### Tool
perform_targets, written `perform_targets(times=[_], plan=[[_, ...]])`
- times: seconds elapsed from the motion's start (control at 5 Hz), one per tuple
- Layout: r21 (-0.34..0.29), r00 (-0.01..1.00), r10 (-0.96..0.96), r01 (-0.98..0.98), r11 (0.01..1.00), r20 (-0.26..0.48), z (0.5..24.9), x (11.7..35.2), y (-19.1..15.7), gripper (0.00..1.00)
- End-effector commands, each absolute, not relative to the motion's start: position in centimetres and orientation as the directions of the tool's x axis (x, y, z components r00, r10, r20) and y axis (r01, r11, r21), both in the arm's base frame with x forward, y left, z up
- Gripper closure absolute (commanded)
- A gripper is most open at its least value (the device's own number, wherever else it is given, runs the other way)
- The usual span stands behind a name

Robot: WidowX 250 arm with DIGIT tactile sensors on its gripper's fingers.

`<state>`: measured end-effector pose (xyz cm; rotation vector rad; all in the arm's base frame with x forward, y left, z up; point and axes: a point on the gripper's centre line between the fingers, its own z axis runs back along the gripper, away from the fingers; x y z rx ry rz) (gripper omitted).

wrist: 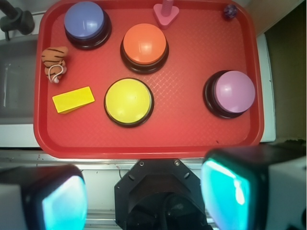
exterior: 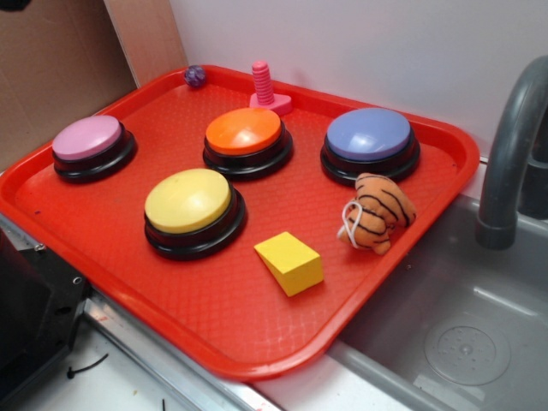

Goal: Push the orange button.

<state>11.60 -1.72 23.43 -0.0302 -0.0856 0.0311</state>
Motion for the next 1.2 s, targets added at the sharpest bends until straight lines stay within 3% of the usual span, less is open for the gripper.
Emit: perform_targets(times=[0.0, 0.2, 0.4, 0.6, 0.8, 1.0], plan=[[-0.031, 0.996, 0.032, -0.03, 0.999, 0.085, 23.4, 11.6, -1.7, 0.0], [-0.107, 0.97, -0.118, 0.143, 0.984, 0.211, 18.4, 16.6, -3.7, 0.0], [-0.053, 0.956, -0.135, 0.154, 0.987, 0.262, 16.1, 21.8, -4.9, 0.0], [-0.03, 0.955, -0.113, 0.126, 0.992, 0.275, 13.7, 26.9, -4.0, 0.0], [0.048, 0.971, -0.108, 0.1, 0.994, 0.211, 11.0, 29.7, -2.7, 0.0], [0.071, 0.983, -0.096, 0.086, 0.994, 0.159, 8.6, 29.8, -1.1, 0.0]])
